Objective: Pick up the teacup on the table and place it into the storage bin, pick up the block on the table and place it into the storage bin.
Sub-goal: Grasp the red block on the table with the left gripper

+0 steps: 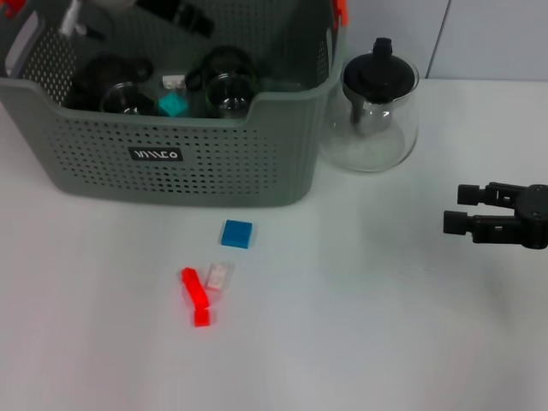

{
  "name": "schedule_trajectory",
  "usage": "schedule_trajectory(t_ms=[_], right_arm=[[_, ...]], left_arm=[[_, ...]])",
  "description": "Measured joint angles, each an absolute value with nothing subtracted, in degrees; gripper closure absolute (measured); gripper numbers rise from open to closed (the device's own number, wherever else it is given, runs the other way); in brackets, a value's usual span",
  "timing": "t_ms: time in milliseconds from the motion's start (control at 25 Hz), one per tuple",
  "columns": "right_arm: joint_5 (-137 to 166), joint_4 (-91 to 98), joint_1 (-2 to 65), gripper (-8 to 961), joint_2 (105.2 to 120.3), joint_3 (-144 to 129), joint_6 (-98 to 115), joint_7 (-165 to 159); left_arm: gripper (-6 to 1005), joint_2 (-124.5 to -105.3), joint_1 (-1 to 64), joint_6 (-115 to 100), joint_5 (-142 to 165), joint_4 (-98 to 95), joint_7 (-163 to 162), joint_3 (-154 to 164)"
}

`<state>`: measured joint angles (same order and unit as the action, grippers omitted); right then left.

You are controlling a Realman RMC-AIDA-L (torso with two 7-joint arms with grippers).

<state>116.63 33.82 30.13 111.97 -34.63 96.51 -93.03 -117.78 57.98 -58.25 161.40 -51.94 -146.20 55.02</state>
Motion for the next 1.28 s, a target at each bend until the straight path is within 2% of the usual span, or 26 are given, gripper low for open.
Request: schedule_trajectory(t_ms=[240,400,560,800,880,1000,1280], right_arm=[[116.63,33.83,30.12,9,111.97,-34.62,96.52,-92.73],[116.63,33.83,30.00,9,111.97,-34.55,96.51,-92.41],[116.63,33.85,29.96,11,111.95,-34.53,96.53,-92.47],[116.63,33.64,29.97,10,111.58,-34.25,96.53,-92.85],[116.63,33.54,29.97,10,111.54,-34.21,96.47,-92.96],[116.63,33.45,29.93,9,111.53,-34.19,96.38,-93.02],[116.63,33.32,29.70,11,111.55,-34.19,96.01,-93.18]], left_arm=[[362,-117.56,52.61,-76.00,134.38,-66.46,-137.23,45.17],[269,-116.73,48.50,-90.02,113.42,-68.31,-129.75,40.19],[161,-116.92,46.28,-106.53,107.29,-69.04,-122.71,37.87],[170,-119.81,37.68,-114.34,111.29,-76.18,-118.20,48.07],[170,-121.77,35.01,-113.74,118.16,-79.89,-117.46,51.57],[171,-123.45,33.92,-112.17,127.08,-80.86,-117.28,54.68],[172,-124.22,34.25,-105.14,141.26,-75.68,-117.55,62.42]])
